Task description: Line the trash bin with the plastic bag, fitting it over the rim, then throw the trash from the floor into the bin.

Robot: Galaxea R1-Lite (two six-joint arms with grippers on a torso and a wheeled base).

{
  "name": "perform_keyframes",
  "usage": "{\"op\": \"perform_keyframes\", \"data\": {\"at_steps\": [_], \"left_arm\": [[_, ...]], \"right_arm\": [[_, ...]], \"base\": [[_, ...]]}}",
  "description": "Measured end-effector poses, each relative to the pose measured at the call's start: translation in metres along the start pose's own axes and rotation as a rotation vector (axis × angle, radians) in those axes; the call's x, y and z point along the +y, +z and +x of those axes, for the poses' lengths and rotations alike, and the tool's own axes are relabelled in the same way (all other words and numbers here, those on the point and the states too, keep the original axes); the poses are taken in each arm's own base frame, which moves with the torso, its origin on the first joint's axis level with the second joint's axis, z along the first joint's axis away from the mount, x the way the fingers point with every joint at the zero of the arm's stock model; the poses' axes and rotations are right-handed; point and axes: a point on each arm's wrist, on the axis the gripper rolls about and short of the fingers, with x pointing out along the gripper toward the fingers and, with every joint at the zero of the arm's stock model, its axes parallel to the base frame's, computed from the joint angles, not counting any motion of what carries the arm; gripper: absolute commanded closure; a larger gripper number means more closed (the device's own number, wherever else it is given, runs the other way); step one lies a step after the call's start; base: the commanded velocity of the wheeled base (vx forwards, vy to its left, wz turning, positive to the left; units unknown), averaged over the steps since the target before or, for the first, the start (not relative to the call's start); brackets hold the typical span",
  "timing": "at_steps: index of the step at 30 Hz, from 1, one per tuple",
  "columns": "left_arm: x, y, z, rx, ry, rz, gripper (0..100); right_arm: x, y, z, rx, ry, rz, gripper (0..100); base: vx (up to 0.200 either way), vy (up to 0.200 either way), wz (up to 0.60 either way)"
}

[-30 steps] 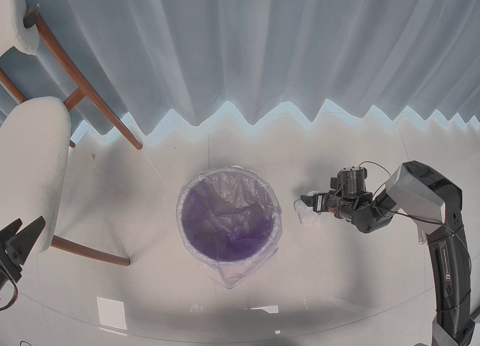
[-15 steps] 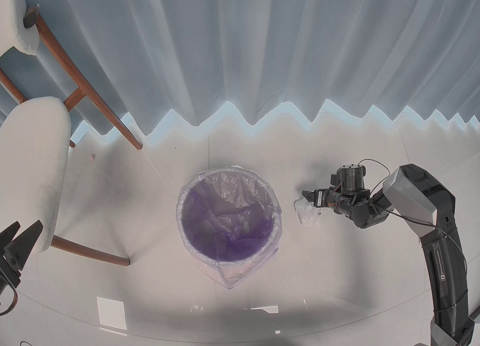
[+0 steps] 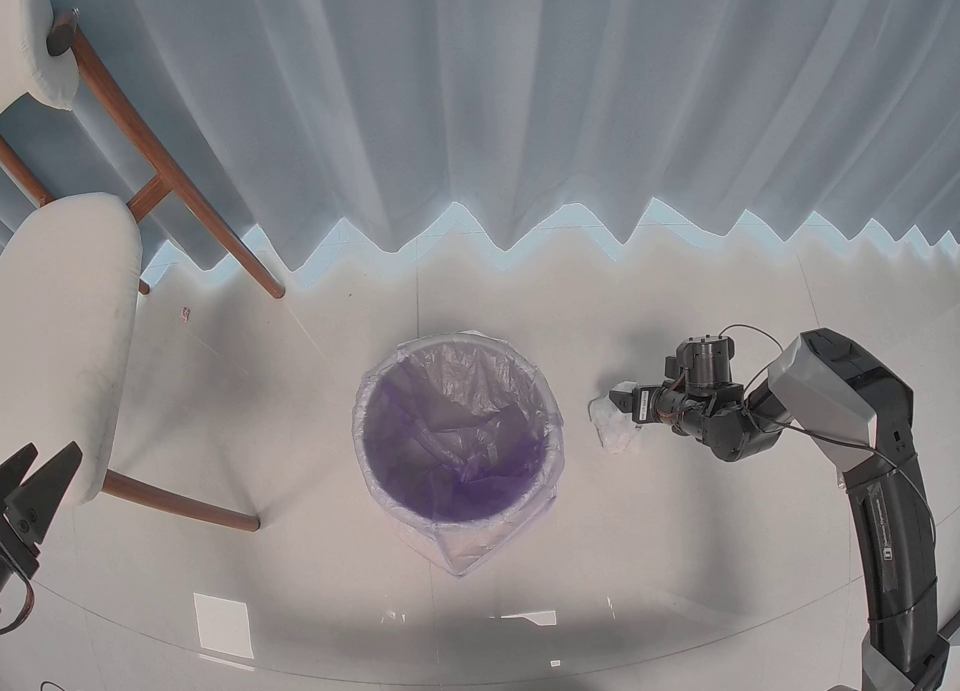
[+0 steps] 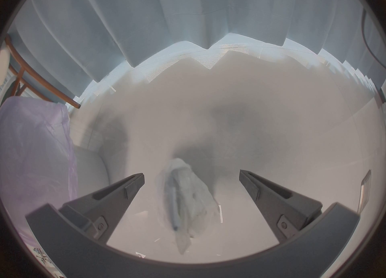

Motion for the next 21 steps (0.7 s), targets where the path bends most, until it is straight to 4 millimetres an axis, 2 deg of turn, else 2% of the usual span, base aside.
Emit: {"op": "perform_keyframes", "data": {"at_steps": [1, 8, 16, 21], "left_arm": [[0.000, 0.000, 0.000, -0.001, 0.000, 0.000, 0], [0.000, 0.000, -0.002, -0.010, -0.003, 0.002, 0], [0.000, -0.003, -0.004, -0.013, -0.002, 0.003, 0], [0.001, -0.005, -0.005, -0.013, 0.000, 0.008, 0]], "right_arm": [[0.000, -0.002, 0.000, 0.004, -0.001, -0.005, 100], [0.000, -0.010, 0.000, 0.011, -0.002, -0.013, 100], [-0.001, -0.011, 0.002, -0.044, 0.001, -0.015, 100], [-0.002, -0.016, -0.006, -0.041, -0.001, -0.011, 100]], "base": [[0.000, 0.000, 0.00], [0.000, 0.000, 0.00], [0.000, 0.000, 0.00], [0.000, 0.000, 0.00]]}}
